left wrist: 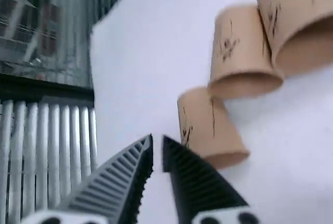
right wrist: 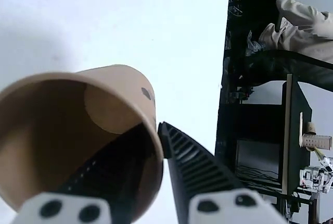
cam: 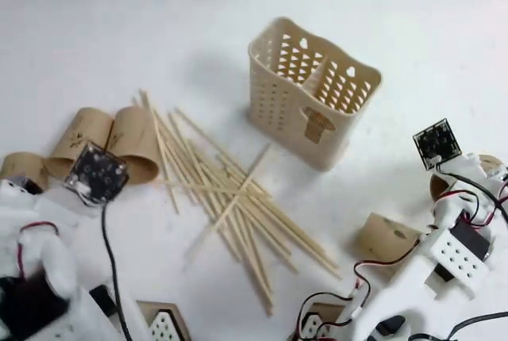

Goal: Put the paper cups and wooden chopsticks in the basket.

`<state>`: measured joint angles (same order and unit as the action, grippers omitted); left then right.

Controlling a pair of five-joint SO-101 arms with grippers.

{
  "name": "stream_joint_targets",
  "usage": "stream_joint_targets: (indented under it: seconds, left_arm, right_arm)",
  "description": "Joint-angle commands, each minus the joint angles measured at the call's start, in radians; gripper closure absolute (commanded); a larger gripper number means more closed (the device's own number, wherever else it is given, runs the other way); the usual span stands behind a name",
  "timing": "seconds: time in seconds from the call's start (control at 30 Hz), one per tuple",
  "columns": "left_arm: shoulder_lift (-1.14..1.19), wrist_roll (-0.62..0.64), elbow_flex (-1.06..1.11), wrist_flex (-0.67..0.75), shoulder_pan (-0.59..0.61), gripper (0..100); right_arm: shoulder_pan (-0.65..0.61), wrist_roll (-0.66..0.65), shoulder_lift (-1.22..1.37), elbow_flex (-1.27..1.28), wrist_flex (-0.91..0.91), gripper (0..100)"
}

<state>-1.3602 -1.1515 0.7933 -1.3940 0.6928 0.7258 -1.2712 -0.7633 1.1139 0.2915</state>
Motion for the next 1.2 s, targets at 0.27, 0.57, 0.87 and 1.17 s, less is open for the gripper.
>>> stream_joint_targets:
  seconds: [0.27, 0.57, 0.87, 1.17]
  left_arm:
    - [0.168, -0.496, 0.150, 0.252, 0.331, 72]
    - [0.272, -0.522, 0.411, 0.684, 0.338, 72]
    - [0.318, -0.519, 0.755, 1.214, 0.300, 75]
    - [0.317, -0.331, 0.804, 1.284, 0.185, 92]
  right_arm:
    - [-0.005, 0.005, -0.013, -0.023, -0.015, 97.8]
    - [0.004, 0.003, -0.021, -0.023, 0.022, 97.8]
    - [0.004, 0.003, -0.021, -0.023, 0.024, 97.8]
    - [0.004, 0.003, -0.021, -0.023, 0.030, 97.8]
